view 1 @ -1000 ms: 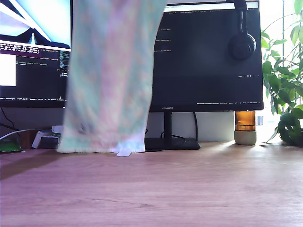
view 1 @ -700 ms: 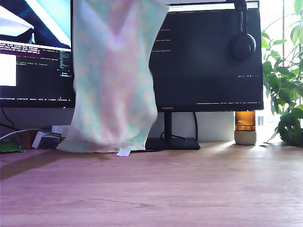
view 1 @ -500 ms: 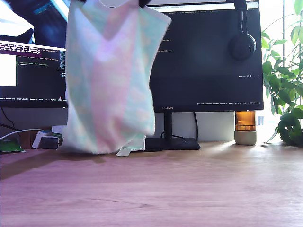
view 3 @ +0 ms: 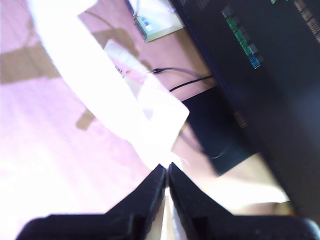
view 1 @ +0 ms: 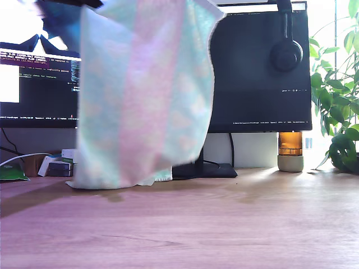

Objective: Fold the tea towel to a neat square and place it to the right

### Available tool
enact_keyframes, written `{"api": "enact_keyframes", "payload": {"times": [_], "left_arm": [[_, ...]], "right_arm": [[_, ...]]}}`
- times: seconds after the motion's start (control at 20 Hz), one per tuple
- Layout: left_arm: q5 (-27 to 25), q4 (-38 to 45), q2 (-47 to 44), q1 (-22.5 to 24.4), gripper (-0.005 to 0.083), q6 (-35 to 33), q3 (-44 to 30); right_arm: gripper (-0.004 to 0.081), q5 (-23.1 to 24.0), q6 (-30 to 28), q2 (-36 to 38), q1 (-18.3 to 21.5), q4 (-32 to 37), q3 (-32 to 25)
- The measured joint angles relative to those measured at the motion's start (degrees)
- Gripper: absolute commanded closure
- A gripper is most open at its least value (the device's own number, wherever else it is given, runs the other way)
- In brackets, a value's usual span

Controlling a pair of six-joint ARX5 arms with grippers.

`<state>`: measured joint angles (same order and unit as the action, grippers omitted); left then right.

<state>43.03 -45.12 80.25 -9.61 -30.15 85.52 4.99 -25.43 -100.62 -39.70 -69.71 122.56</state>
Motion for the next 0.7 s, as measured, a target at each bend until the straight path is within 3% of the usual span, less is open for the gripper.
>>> {"api": "enact_keyframes", "payload": {"times": [0.2,0.4,0.7], "left_arm": [[-0.83,4.52,-7.3,-0.9,0.0793,1.42,-9.01],[-3.82,10.14,-11.28,-3.3,0.0793,4.61,-23.76],[-5.77,11.23,-24.09,-3.65,0.0793,8.72,-32.76]], "right_arm": [[0.0783,-2.29,1.55,0.0,0.02,-2.91,0.0],[0.0783,-3.34,2.78,0.0,-2.64,-6.32,-0.72],[0.0783,-6.12,3.13,0.0,-4.94,-3.41,-16.04]]}}
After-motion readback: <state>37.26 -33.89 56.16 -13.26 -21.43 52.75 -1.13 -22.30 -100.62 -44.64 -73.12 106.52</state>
